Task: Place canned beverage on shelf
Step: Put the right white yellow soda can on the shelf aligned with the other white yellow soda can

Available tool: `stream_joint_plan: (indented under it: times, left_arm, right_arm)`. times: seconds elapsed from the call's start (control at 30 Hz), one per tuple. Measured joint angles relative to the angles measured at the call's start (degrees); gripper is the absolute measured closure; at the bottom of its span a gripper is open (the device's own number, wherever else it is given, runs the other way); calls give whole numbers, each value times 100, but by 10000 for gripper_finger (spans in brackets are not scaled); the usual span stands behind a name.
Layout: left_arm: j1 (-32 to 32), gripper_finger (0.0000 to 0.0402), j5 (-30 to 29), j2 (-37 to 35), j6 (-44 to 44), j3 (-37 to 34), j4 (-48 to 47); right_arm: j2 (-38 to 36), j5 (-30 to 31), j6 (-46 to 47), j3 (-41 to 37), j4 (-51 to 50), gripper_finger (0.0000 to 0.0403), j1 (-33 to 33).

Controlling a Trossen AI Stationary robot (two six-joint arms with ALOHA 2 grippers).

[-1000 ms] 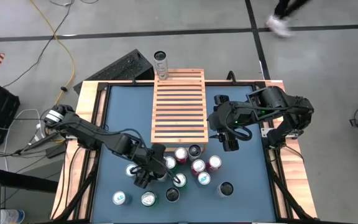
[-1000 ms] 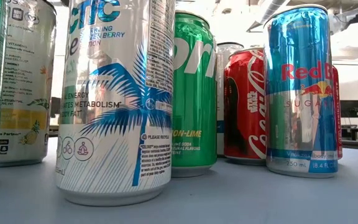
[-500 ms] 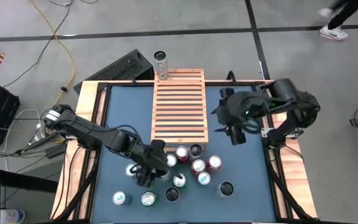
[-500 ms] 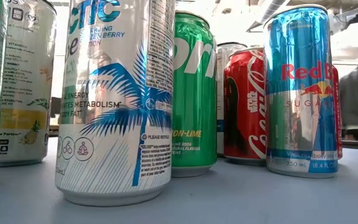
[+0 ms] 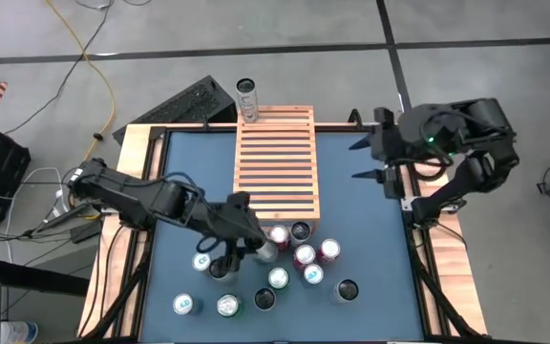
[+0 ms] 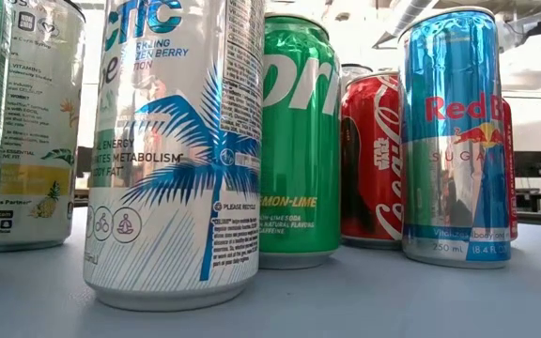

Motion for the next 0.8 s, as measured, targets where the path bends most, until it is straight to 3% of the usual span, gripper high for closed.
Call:
stream_joint_plan:
  times: [0.37, 0.53, 0.8]
  left_arm:
    - [1310, 156, -298, -11, 862, 868, -601]
    - [2209, 156, -99, -9, 1501, 1046, -505]
    - [3729, 156, 750, -9, 2214, 1128, -289]
  right_arm:
    - [-100, 2, -398, -2, -20, 132, -434]
    - [-74, 0, -525, -2, -20, 132, -714]
    - [13, 0, -670, 2, -20, 132, -1305]
